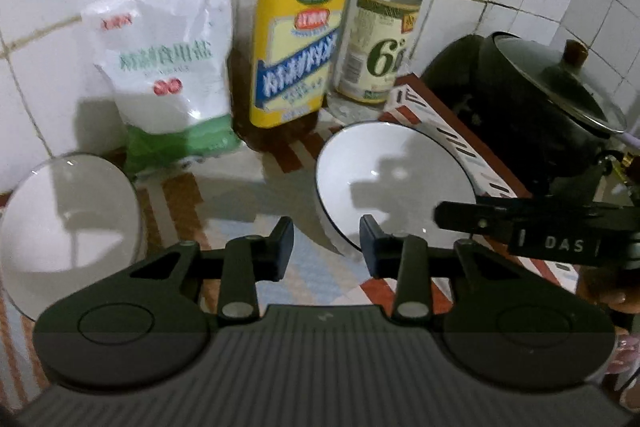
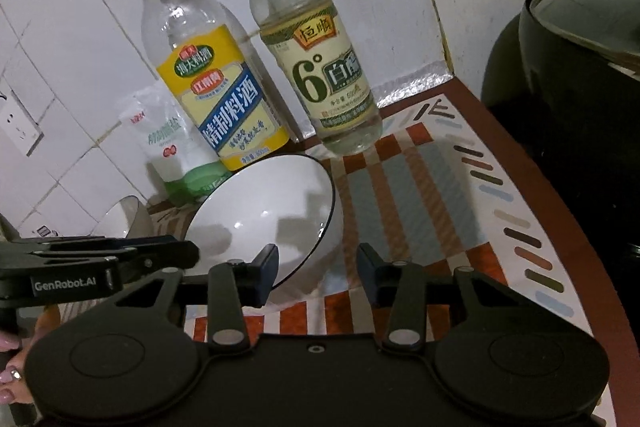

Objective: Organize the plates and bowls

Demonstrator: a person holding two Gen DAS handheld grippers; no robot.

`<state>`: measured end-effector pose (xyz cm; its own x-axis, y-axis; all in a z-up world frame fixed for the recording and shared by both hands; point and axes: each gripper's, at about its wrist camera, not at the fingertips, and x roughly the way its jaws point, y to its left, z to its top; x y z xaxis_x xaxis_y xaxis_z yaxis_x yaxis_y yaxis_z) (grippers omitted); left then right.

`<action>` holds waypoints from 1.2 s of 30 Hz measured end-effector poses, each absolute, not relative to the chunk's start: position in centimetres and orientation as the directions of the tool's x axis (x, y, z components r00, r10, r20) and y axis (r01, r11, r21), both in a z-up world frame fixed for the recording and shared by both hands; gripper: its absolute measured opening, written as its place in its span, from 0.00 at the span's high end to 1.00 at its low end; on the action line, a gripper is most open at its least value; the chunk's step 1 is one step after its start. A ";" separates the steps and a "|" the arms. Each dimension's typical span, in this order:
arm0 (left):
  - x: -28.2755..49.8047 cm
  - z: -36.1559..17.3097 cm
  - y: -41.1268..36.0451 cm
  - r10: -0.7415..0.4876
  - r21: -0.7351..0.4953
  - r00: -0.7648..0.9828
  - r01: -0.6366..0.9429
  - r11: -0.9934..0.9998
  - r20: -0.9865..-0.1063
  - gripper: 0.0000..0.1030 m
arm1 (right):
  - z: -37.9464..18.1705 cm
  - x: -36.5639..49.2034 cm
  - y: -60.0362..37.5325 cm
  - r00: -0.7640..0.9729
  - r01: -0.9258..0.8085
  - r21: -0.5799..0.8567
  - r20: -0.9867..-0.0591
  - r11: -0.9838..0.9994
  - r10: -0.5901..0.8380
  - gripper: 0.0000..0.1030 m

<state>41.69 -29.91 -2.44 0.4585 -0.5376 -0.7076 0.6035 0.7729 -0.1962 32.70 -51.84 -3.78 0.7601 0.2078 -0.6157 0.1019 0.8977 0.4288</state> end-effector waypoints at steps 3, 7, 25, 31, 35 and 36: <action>41.8 -2.8 -30.0 -0.563 -0.224 0.434 0.617 0.754 -0.703 0.75 | -4.0 33.2 -51.5 0.756 0.112 0.429 -0.622 0.896 0.204 0.60; 41.3 -3.0 -30.5 -0.550 -0.199 0.439 0.625 0.755 -0.710 0.79 | -3.9 33.2 -51.0 0.769 0.139 0.415 -0.618 0.899 0.166 0.71; 36.9 -0.9 -28.5 -0.536 -0.155 0.462 0.638 0.754 -0.707 0.84 | -1.6 30.0 -49.2 0.762 0.210 0.436 -0.634 0.875 0.133 0.84; 34.9 0.6 -26.7 -0.543 -0.152 0.461 0.648 0.747 -0.701 0.84 | -0.2 28.1 -47.8 0.754 0.197 0.448 -0.638 0.872 0.157 0.84; 33.2 1.9 -25.2 -0.547 -0.147 0.468 0.652 0.744 -0.694 0.84 | 1.1 26.5 -46.5 0.755 0.180 0.442 -0.635 0.879 0.164 0.84; 32.7 2.3 -24.8 -0.549 -0.146 0.470 0.654 0.743 -0.692 0.84 | 1.6 25.9 -46.1 0.756 0.173 0.437 -0.633 0.883 0.165 0.84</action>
